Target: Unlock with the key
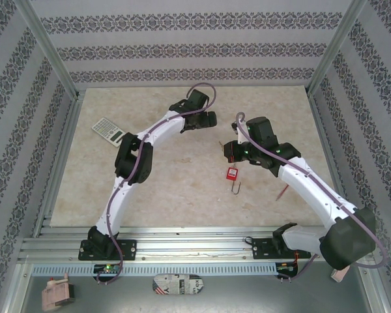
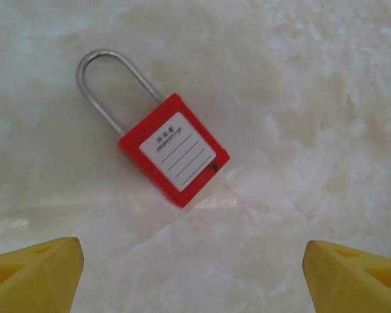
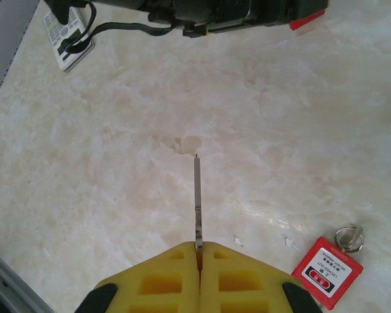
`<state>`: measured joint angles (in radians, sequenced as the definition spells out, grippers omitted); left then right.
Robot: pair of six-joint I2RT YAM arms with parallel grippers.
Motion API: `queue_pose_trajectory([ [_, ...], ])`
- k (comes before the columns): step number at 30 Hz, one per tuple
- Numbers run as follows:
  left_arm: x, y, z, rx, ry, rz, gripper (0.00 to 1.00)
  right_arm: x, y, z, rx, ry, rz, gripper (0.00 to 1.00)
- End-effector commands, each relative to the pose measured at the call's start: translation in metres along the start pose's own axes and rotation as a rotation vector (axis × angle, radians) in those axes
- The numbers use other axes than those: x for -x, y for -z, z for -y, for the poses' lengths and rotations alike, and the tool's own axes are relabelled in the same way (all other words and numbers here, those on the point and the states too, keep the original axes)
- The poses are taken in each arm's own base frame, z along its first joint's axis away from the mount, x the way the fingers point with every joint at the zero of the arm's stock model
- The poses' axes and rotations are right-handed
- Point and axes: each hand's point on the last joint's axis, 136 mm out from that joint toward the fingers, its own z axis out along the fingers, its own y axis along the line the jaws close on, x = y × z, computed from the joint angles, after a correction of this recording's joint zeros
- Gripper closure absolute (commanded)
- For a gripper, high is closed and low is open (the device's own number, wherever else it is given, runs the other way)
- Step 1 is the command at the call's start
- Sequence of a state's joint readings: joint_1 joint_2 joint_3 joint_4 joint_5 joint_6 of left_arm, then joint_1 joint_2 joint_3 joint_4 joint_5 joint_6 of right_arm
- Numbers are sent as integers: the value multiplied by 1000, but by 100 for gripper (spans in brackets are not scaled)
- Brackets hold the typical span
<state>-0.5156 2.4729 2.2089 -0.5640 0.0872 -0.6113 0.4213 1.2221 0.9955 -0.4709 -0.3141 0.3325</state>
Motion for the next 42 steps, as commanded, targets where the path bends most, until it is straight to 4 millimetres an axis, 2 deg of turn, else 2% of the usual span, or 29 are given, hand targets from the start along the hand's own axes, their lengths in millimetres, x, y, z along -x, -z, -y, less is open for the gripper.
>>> queue_pose_trajectory([
  [1,0,-12,-4,5,29,-37,12,-3,-8,3,-9,16,-2,100],
  [7,4,-30,-9,23,39,-33,13,-5,-15,6,-8,17,-14,100],
  [12,5,-41,-21,72,11,-35,15,-6,-19,9,-9,18,-22,100],
  [17,11,-38,-42,157,-16,-30,17,-5,-22,9,13,16,-13,100],
  [23,22,-39,-50,179,-54,6,21,-8,-30,14,19,3,-34,100],
  [25,22,-40,-51,179,-63,0,25,-8,-31,16,17,-2,-35,100],
  [35,0,-21,-83,284,-71,-108,37,-2,-34,14,61,-29,-26,100],
  [42,-15,8,-101,302,-27,-111,39,-4,-33,11,72,-31,-26,100],
])
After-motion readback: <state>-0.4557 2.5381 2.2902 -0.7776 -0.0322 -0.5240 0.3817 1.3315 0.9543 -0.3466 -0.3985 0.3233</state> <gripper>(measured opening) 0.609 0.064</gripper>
